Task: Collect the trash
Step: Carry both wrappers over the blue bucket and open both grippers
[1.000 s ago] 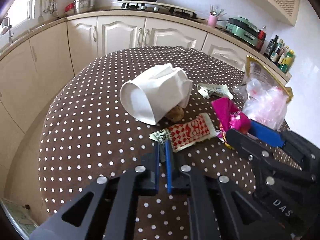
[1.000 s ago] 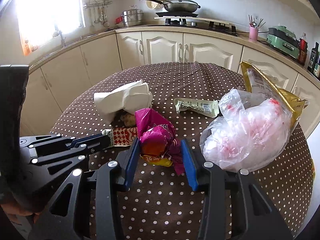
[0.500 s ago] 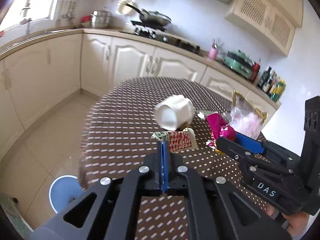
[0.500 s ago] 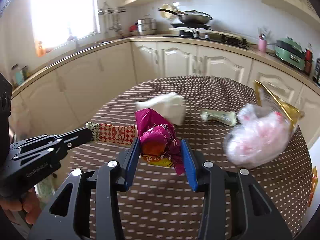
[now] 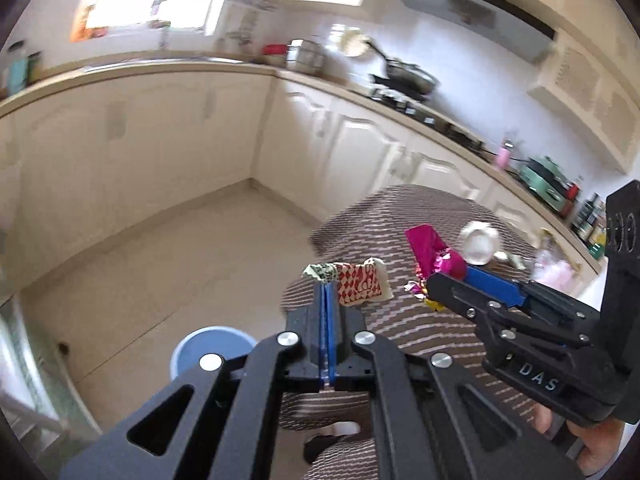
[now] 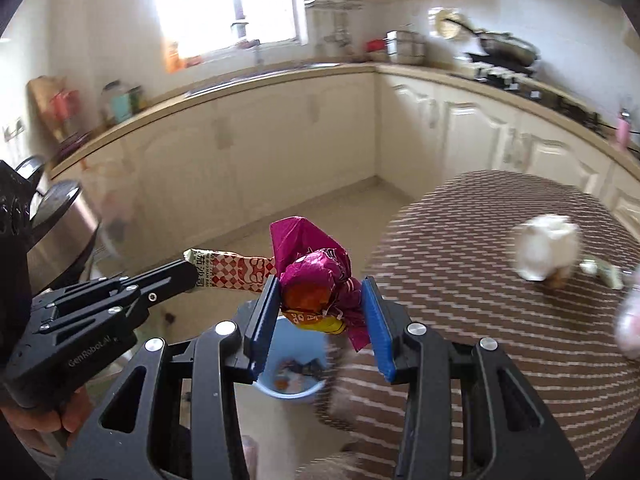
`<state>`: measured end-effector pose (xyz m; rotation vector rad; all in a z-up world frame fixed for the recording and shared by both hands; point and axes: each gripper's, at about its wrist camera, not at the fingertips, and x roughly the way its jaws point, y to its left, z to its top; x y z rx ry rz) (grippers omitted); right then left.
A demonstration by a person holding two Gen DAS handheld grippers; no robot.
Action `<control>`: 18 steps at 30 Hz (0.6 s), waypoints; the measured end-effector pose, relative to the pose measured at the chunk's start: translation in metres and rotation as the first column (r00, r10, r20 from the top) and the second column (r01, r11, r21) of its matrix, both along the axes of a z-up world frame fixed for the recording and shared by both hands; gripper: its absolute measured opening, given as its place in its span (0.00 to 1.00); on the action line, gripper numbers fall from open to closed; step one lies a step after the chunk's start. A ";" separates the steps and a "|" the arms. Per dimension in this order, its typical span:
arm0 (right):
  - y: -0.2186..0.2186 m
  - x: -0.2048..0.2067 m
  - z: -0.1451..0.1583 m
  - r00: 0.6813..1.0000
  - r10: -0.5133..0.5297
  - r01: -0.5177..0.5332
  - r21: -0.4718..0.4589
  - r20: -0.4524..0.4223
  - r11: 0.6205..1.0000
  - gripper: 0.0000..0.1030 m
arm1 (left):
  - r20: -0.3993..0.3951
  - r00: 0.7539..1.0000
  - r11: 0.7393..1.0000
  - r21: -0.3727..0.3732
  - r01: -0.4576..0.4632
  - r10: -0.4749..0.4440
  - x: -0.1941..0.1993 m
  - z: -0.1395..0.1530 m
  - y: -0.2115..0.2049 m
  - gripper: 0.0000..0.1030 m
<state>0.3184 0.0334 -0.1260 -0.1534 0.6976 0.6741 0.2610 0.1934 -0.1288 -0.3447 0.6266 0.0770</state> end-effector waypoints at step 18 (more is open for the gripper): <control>0.132 0.028 -0.129 0.972 0.119 -0.147 -0.128 -0.205 0.981 0.38 | -0.277 0.936 0.969 -0.050 -0.241 0.218 0.022 -0.142 0.122 0.00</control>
